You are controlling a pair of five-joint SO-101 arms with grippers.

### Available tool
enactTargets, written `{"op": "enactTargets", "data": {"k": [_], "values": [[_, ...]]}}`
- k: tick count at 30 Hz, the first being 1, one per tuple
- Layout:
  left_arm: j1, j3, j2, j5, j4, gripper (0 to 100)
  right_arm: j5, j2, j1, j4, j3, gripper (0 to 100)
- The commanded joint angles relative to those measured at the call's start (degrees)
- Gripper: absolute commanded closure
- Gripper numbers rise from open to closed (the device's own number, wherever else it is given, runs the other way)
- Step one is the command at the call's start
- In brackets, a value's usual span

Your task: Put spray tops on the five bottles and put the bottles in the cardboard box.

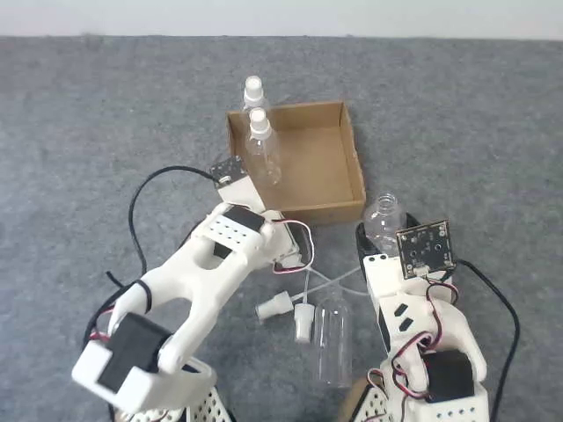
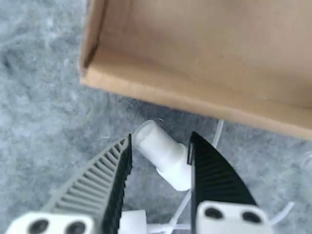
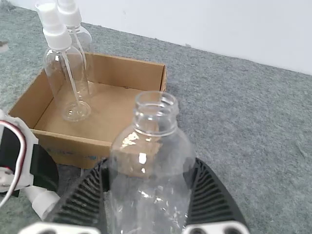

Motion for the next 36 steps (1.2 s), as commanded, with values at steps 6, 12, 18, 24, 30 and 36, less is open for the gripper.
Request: {"op": "enactTargets", "data": {"k": [6,12,18,24,30,36], "values": [[2.73,0.13,-0.44,0.53,-3.16,83,-0.09,-1.01,0.75,-1.71,-0.62,99.3],[2.81,1.01,-0.44,0.53,-4.48,83,-0.09,-1.01,0.75,-1.71,-0.62,99.3],[2.81,1.1,-0.44,0.53,-4.48,87,-0.09,-1.01,0.75,-1.71,-0.62,99.3],[2.37,1.1,-0.44,0.44,-4.48,99,-0.09,-1.01,0.75,-1.71,-0.62,99.3],[2.37,1.01,-1.14,0.44,-4.31,99,-0.09,-1.01,0.75,-1.71,-0.62,99.3],[2.29,0.75,-1.23,0.44,-4.04,99,-0.09,-1.01,0.75,-1.71,-0.62,99.3]]}}
